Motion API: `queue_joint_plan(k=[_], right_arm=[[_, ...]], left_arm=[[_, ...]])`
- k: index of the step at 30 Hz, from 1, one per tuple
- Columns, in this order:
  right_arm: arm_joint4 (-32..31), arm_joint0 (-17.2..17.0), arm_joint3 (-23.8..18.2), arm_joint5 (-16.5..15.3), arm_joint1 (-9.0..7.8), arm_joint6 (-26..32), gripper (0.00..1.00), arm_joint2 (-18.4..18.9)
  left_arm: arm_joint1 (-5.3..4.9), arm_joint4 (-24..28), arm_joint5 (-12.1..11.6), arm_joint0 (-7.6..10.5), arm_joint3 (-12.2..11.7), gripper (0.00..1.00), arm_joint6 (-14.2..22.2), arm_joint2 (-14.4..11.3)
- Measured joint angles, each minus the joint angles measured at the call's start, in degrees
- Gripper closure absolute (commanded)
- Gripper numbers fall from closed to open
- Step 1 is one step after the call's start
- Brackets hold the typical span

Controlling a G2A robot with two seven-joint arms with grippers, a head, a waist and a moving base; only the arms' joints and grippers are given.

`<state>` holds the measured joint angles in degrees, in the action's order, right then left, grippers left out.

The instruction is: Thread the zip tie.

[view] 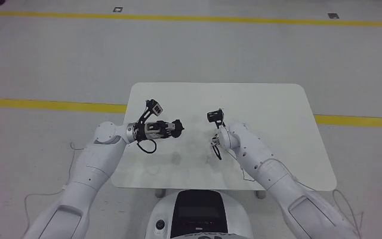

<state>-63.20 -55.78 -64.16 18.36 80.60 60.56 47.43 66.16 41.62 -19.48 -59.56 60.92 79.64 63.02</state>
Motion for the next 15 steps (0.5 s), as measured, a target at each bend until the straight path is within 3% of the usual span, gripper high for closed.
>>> queue_joint_plan(k=[10, 15], right_arm=[[0.2, 0.4, 1.9, -0.5, 0.59, 0.0, 1.0, 0.4], [0.0, 0.4, 2.0, -0.5, 0.76, 0.1, 1.0, 0.6]], left_arm=[[0.0, 0.0, 0.0, 0.0, 0.0, 1.0, 0.0, 0.0], [0.0, 0.0, 0.0, 0.0, 0.0, 1.0, 0.0, 0.0]])
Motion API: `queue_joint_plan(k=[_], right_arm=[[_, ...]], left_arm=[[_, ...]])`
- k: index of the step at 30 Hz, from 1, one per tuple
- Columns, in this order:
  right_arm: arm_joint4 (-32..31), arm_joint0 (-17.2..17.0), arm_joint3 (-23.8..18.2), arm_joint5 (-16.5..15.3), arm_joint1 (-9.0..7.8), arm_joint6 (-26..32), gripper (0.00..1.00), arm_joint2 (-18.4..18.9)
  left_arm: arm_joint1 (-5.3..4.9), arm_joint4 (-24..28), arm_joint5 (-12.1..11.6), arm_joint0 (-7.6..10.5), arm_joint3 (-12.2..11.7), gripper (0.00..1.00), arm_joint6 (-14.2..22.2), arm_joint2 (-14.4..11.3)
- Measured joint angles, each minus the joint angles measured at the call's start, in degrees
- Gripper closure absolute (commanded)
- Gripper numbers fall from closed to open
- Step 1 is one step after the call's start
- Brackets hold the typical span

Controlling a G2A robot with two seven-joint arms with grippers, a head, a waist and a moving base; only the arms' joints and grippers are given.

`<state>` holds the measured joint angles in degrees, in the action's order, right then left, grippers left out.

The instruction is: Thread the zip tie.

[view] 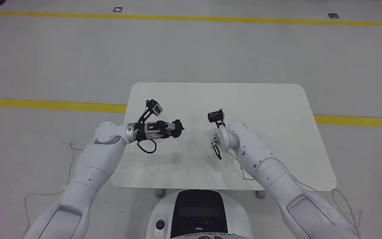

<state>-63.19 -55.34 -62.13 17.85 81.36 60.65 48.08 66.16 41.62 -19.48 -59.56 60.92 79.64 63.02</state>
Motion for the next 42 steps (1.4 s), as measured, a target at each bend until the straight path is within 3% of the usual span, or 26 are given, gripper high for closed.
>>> queue_joint_plan(k=[4, 5, 7, 14, 26, 35, 42], right_arm=[[-0.6, -0.4, -0.8, 0.1, -0.04, 0.0, 0.98, 0.5], [-0.8, -0.5, -0.9, 0.1, -0.05, -0.1, 0.87, 0.6], [-1.4, -0.7, -1.1, 0.1, -0.06, -0.3, 0.76, 0.6], [-4.2, -0.9, -1.1, 1.0, 0.3, -0.7, 0.69, -0.1], [-3.9, 0.1, 2.1, 0.2, 1.15, -0.8, 0.78, 0.3], [-3.3, 0.4, 3.1, 0.2, 1.67, -1.2, 1.0, 0.8], [-4.7, -0.7, 1.2, 0.5, 1.54, -0.9, 1.0, 1.6]], left_arm=[[0.0, 0.0, 0.0, 0.0, 0.0, 1.0, 0.0, 0.0], [0.0, 0.0, 0.0, 0.0, 0.0, 1.0, 0.0, 0.0], [0.0, 0.0, 0.0, 0.0, 0.0, 1.0, 0.0, 0.0], [0.0, 0.0, 0.0, 0.0, 0.0, 1.0, 0.0, 0.0], [0.0, 0.0, 0.0, 0.0, 0.0, 1.0, 0.0, 0.0], [0.0, 0.0, 0.0, 0.0, 0.0, 1.0, 0.0, 0.0], [0.0, 0.0, 0.0, 0.0, 0.0, 1.0, 0.0, 0.0]])
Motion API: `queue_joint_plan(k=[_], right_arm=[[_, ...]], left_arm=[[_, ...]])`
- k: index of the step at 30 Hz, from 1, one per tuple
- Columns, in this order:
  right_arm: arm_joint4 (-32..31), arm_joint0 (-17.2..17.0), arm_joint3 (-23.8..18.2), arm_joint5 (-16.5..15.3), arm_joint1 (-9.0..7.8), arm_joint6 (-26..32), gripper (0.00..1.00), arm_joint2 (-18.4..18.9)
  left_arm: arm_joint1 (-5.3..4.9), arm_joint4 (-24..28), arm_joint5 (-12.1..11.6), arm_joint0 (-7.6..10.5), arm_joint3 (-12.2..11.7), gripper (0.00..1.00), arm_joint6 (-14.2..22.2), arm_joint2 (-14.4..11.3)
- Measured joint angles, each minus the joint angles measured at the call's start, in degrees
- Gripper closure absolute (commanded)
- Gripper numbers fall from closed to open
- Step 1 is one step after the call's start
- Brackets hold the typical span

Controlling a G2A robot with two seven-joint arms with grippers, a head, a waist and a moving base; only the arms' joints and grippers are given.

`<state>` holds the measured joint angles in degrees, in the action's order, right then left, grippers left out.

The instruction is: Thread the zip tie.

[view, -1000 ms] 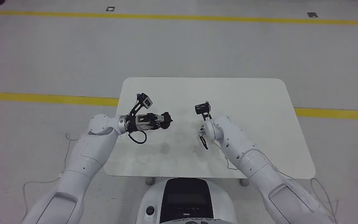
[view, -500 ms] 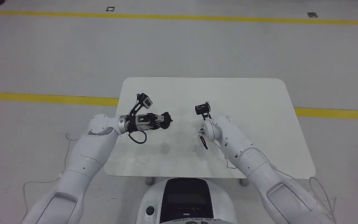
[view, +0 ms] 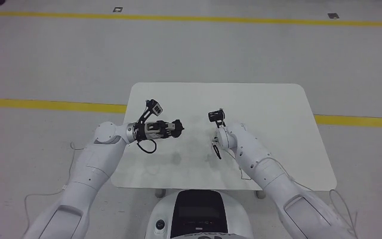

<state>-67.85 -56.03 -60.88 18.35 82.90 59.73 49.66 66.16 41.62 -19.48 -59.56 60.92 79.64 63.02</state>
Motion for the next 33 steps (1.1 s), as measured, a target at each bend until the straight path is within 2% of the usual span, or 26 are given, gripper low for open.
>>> queue_joint_plan(k=[11, 24, 29, 33], right_arm=[[-3.9, -3.9, -7.8, 0.6, -0.92, 1.9, 1.0, 2.2], [-4.8, -8.6, -15.3, -0.5, -1.91, 1.3, 1.0, 6.1], [-2.1, -11.3, -19.5, -1.9, -2.41, -0.7, 1.0, 9.1], [2.4, -13.9, -22.7, -4.6, -3.01, -2.3, 1.0, 12.8]], left_arm=[[0.0, 0.0, 0.0, 0.0, 0.0, 1.0, 0.0, 0.0], [0.0, 0.0, 0.0, 0.0, 0.0, 1.0, 0.0, 0.0], [0.0, 0.0, 0.0, 0.0, 0.0, 1.0, 0.0, 0.0], [0.0, 0.0, 0.0, 0.0, 0.0, 1.0, 0.0, 0.0]])
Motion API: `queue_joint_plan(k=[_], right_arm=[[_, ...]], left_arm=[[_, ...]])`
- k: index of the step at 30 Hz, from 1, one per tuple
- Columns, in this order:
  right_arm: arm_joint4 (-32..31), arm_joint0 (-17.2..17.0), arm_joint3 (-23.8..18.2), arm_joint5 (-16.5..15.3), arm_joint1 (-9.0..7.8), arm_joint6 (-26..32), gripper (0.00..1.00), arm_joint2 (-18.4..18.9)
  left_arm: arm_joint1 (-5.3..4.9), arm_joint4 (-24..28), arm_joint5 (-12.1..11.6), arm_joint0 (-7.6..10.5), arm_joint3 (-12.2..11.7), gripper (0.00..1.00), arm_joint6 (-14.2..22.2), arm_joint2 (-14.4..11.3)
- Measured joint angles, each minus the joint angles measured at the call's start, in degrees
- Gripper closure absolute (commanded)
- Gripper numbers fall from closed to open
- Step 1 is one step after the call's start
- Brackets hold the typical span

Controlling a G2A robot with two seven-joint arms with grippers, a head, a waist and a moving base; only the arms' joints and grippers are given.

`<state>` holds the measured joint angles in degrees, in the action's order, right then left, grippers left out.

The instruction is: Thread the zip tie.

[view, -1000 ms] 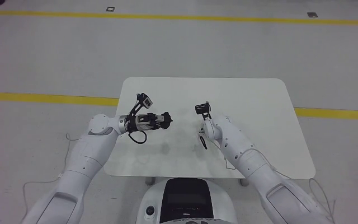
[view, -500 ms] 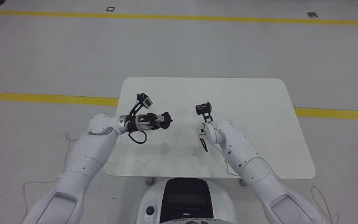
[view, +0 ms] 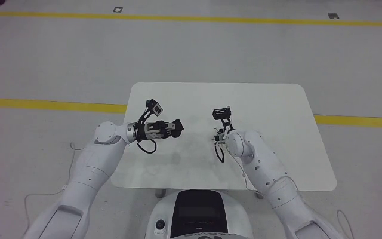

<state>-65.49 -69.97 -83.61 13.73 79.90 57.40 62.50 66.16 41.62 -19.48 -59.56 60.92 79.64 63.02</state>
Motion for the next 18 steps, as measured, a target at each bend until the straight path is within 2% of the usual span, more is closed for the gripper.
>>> queue_joint_plan(k=[10, 18], right_arm=[[12.0, -5.3, -5.2, -7.4, -1.41, -2.4, 1.0, 8.7], [13.1, -5.7, -5.4, -8.1, -1.57, -2.3, 1.0, 9.4]], left_arm=[[0.0, 0.0, 0.0, 0.0, 0.0, 1.0, 0.0, 0.0], [0.0, 0.0, 0.0, 0.0, 0.0, 1.0, 0.0, 0.0]])
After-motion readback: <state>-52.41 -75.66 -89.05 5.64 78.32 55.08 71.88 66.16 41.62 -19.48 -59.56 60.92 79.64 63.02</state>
